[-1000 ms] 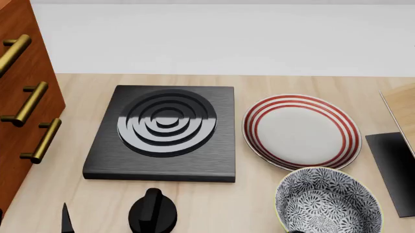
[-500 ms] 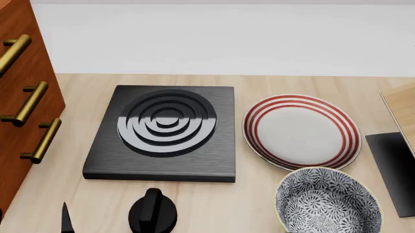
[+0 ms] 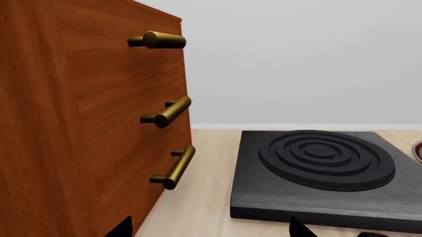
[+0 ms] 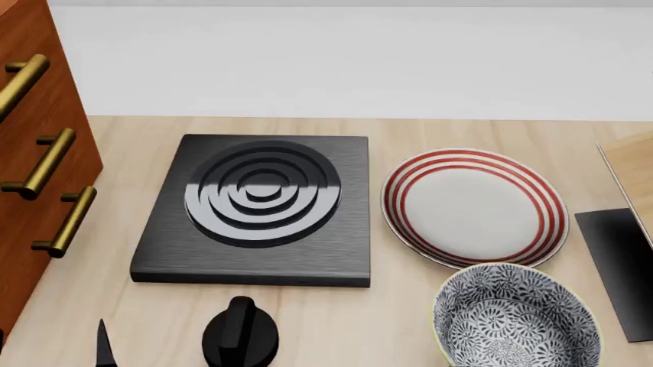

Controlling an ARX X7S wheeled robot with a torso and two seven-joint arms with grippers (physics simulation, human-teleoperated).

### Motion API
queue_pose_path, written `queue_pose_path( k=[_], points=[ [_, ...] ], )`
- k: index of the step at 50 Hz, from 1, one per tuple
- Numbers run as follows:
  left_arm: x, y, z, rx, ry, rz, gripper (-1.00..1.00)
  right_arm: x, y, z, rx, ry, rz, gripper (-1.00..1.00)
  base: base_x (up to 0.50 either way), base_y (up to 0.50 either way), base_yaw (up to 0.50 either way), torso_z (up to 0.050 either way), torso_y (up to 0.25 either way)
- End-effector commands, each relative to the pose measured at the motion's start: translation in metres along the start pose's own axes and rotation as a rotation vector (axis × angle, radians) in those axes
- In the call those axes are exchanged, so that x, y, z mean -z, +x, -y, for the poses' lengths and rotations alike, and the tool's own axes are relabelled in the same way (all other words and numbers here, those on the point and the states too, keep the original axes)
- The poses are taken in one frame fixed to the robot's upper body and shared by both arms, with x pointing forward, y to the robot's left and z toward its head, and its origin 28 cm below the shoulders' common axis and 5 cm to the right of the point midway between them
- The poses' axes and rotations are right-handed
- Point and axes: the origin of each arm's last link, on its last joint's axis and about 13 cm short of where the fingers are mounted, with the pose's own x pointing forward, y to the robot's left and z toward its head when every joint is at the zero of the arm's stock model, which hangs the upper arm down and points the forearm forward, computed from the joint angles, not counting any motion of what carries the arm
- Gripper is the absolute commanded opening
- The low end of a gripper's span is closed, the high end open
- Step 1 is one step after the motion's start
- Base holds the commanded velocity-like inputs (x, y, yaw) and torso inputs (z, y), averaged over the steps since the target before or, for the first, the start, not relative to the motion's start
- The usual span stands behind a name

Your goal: Pick up the cream cheese and put it in the bowl.

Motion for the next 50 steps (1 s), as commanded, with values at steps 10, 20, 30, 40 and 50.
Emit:
queue_pose_path(
  k=[10,20,30,40,50],
  points=[
    [0.001,-0.001,-0.001,0.03,-0.017,0.002,1.0,0.008,0.01,0.004,-0.001,0.015,-0.031,1.0,0.0,0.0,0.0,0.0,0.0],
    [0.0,-0.002,-0.001,0.03,-0.018,0.007,1.0,0.006,0.006,0.001,0.003,0.011,-0.008,-1.0,0.0,0.0,0.0,0.0,0.0],
    [0.0,0.0,0.0,0.034,-0.017,0.008,1.0,-0.003,-0.004,0.001,0.033,0.009,0.047,-1.0,0.0,0.0,0.0,0.0,0.0],
    [-0.001,0.004,0.001,0.047,-0.024,0.005,1.0,-0.017,-0.021,0.0,0.063,0.017,0.133,-1.0,0.0,0.0,0.0,0.0,0.0],
    [-0.002,0.0,0.002,0.042,-0.017,0.007,1.0,-0.029,-0.04,-0.001,0.086,0.036,0.269,-1.0,0.0,0.0,0.0,0.0,0.0]
  ],
)
